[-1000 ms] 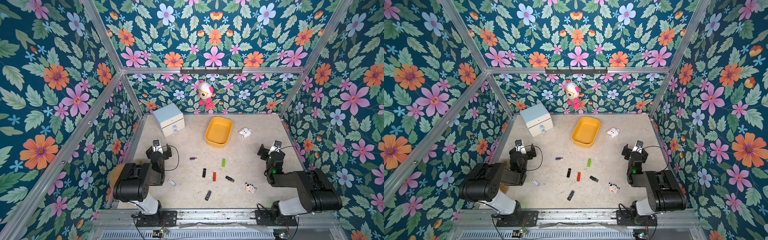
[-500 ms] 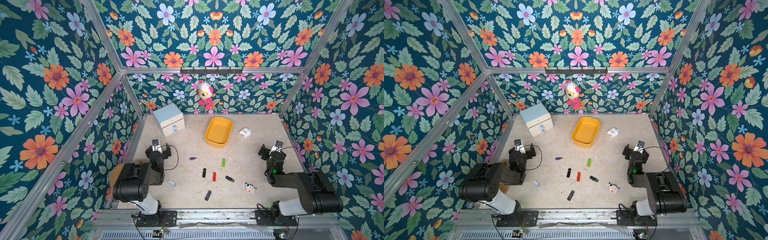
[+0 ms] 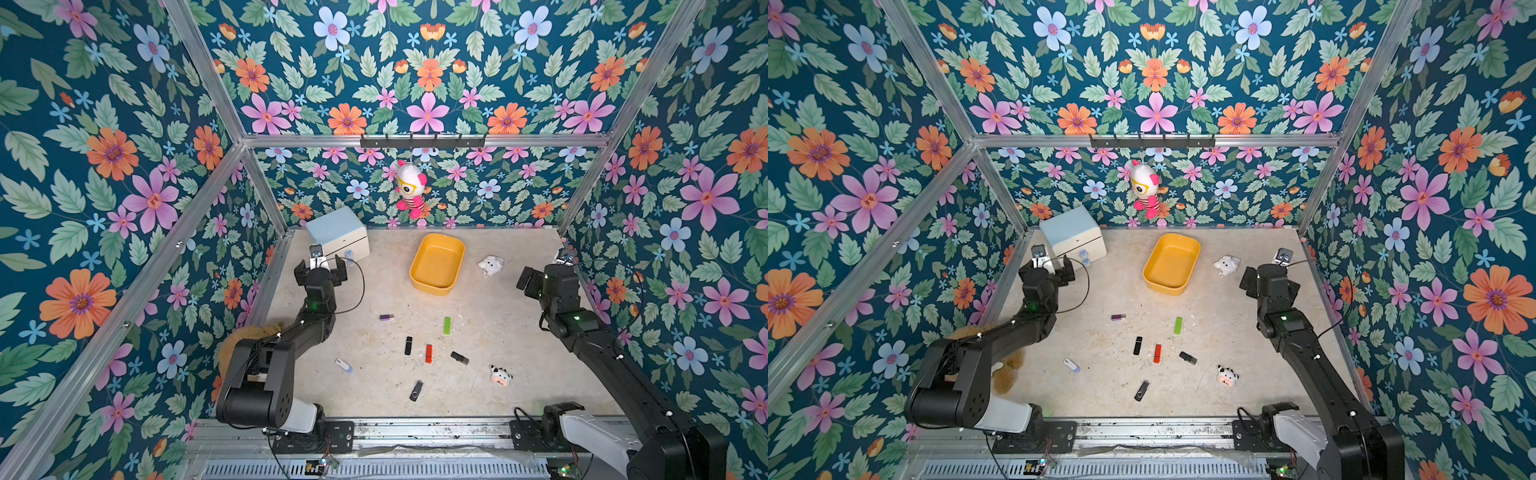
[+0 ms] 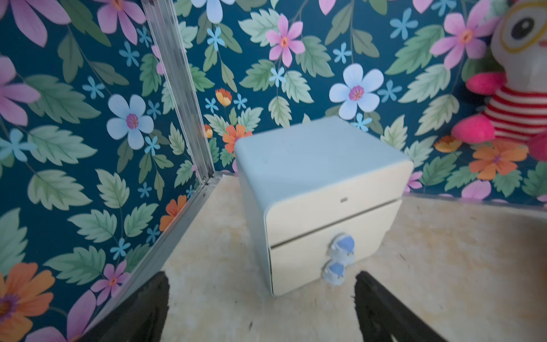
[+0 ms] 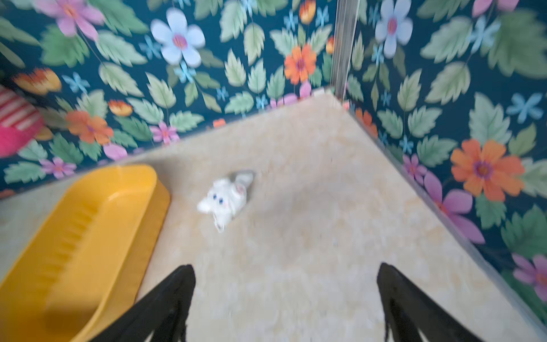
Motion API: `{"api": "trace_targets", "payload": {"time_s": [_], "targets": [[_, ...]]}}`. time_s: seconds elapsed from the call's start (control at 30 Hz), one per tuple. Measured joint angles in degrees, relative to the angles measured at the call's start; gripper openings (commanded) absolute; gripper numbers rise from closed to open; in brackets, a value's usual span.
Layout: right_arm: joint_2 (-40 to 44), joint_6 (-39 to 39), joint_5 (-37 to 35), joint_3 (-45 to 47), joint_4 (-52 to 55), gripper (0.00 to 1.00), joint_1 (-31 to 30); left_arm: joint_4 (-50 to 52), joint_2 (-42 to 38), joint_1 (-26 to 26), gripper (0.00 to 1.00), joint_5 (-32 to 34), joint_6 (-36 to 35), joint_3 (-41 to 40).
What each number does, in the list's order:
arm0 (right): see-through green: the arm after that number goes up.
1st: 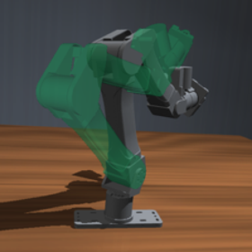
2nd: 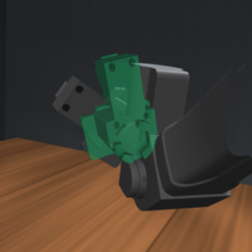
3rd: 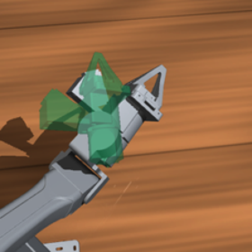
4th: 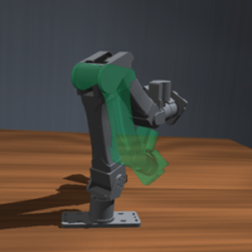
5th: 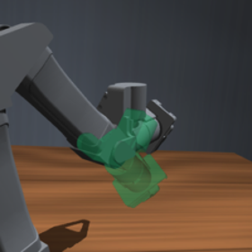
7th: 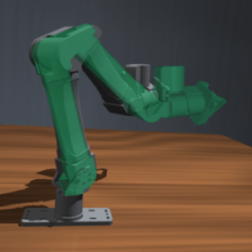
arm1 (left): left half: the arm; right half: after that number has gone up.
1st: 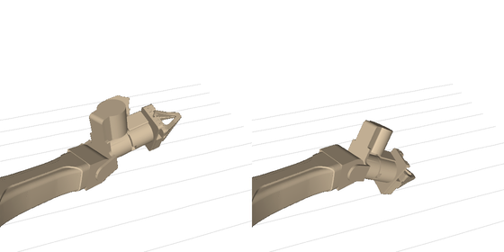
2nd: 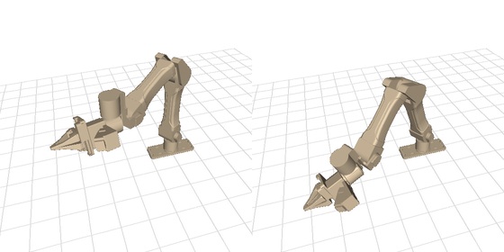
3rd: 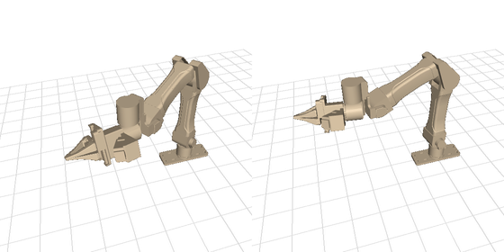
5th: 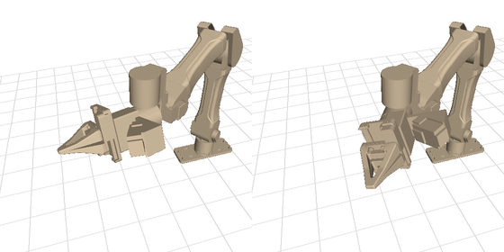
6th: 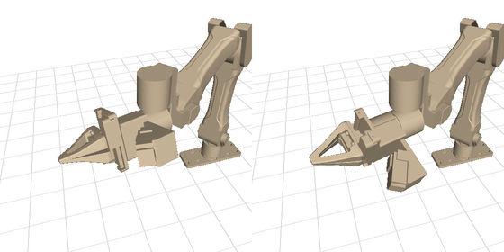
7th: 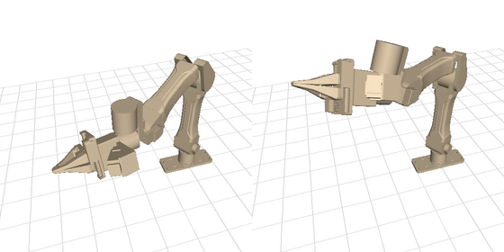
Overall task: Put the usb flash drive into the storage box
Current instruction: Pick up the USB flash from the center of the board.
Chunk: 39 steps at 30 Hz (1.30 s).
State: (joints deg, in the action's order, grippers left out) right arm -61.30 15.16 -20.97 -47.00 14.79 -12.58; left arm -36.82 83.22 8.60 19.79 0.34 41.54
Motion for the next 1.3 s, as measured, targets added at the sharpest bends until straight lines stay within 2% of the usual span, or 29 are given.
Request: {"api": "trace_targets", "payload": {"time_s": [0.1,0.2,0.4,0.47,0.6,0.8,1.03,1.3], "targets": [[-1.6,5.4,4.2,-1.9,11.1,0.99,-2.8,15.1,0.2,0.0,1.0,0.4,2.6,11.0],[-3.3,10.0,6.0,-2.5,18.1,0.99,-9.0,29.0,0.7,0.9,1.0,-0.6,4.7,17.9],[-13.5,16.3,9.6,-7.5,23.9,0.99,-22.0,47.0,0.0,10.7,1.0,2.3,5.1,17.9],[-18.1,17.0,10.9,-10.1,24.5,0.99,-24.8,51.1,0.1,11.9,0.99,2.7,5.9,17.4],[-27.8,18.0,12.3,-16.1,25.5,0.95,-28.7,55.5,-0.1,12.6,0.99,3.1,9.0,15.3],[-40.3,17.9,16.1,-23.8,25.7,0.86,-30.7,57.3,-1.1,13.2,0.99,2.5,12.1,14.3],[-46.5,18.3,17.8,-28.2,25.6,0.73,-31.5,57.4,-0.2,13.5,0.99,1.0,13.2,13.9],[-49.2,19.5,18.2,-29.3,25.3,0.68,-31.5,57.2,0.2,13.5,1.0,0.4,13.9,12.2]]}}
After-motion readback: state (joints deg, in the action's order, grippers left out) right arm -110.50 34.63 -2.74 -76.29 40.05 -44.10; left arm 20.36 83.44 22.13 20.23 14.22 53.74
